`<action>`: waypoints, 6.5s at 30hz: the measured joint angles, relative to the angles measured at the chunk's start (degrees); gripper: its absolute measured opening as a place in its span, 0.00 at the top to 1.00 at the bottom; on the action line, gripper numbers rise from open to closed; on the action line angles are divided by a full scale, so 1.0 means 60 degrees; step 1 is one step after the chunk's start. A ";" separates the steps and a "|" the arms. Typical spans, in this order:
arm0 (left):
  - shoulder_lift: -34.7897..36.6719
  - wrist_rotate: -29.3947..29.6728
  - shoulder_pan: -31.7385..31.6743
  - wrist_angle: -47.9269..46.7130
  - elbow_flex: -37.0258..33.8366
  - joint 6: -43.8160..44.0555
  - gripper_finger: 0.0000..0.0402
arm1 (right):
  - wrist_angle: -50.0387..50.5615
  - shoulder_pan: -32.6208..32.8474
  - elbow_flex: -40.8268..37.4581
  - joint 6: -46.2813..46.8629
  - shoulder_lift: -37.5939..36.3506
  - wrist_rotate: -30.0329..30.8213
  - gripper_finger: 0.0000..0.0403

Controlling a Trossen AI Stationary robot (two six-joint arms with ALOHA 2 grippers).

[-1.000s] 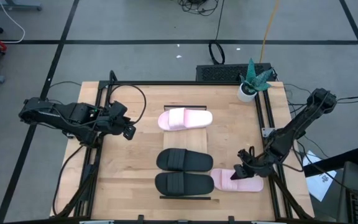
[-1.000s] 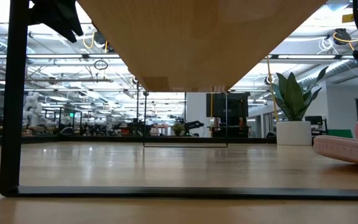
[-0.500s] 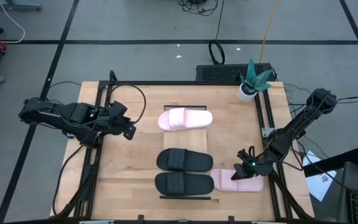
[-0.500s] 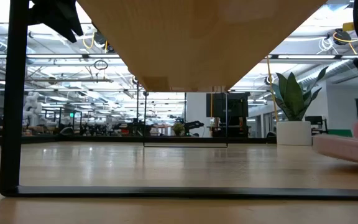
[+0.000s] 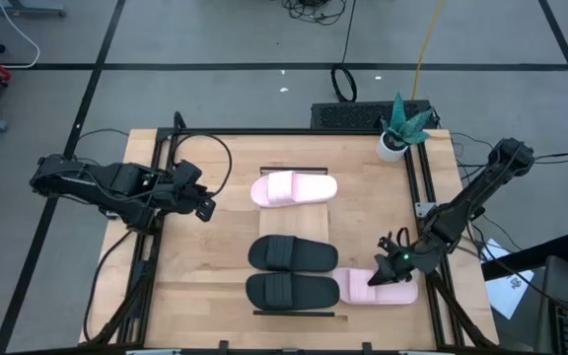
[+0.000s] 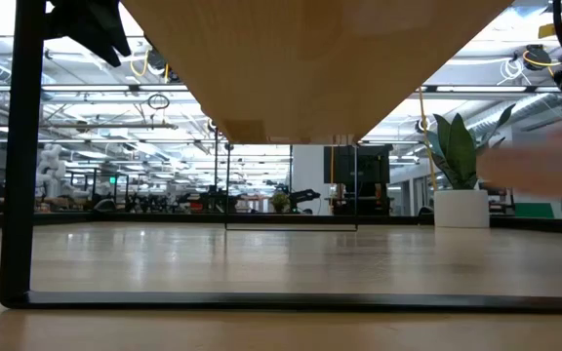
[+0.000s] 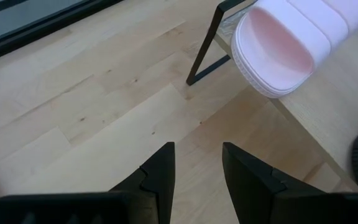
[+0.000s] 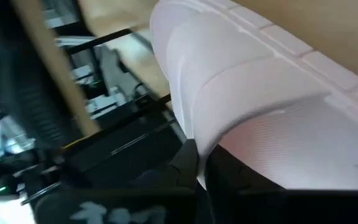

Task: Pick and place slides into the shelf
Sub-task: Put the pink slides on the shelf

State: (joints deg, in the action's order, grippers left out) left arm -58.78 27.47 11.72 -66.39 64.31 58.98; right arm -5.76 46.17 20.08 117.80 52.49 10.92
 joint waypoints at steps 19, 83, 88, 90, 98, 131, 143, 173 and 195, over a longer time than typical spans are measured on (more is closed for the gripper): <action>0.0000 0.0121 -0.0003 -0.0005 0.0000 -0.0565 0.68 | 0.2836 0.1177 0.1468 -0.0556 -0.3413 0.0865 1.00; 0.0000 0.0217 -0.0039 0.0033 0.0000 -0.0195 0.68 | 0.3712 -1.0535 0.9340 -0.5757 0.4503 -1.2166 1.00; 0.0002 0.0239 -0.0036 0.0032 0.0000 -0.0281 0.68 | 0.3139 -1.0768 0.9340 -0.5574 0.5052 -1.2845 1.00; 0.0001 0.0254 -0.0039 0.0029 0.0000 -0.0280 0.68 | 0.2738 -1.0775 0.9340 -0.5356 0.5281 -1.3088 1.00; 0.0000 0.0265 -0.0039 0.0029 0.0000 -0.0291 0.68 | 0.1927 -1.0775 0.9340 -0.4999 0.5920 -1.3208 1.00; 0.0004 0.0688 -0.0039 0.0029 0.0000 -0.0384 0.68 | 0.1708 -1.0296 0.9329 -0.4277 0.6678 -1.3081 1.00; 0.0003 0.0863 -0.0039 0.0029 0.0000 -0.0543 0.68 | 0.1722 -1.0481 0.9326 -0.4284 0.7031 -1.3067 1.00; 0.0004 0.0946 -0.0039 0.0032 0.0000 -0.0557 0.68 | 0.2350 -1.0848 0.9231 -0.4274 0.7228 -1.3103 1.00; 0.0004 0.0950 -0.0036 0.0039 0.0000 -0.0488 0.68 | 0.1200 -1.1396 0.8732 -0.3895 0.7281 -1.2856 1.00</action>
State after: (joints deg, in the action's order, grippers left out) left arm -58.76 33.17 11.51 -66.16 64.31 56.06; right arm 1.44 -22.21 72.47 94.43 96.17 -66.22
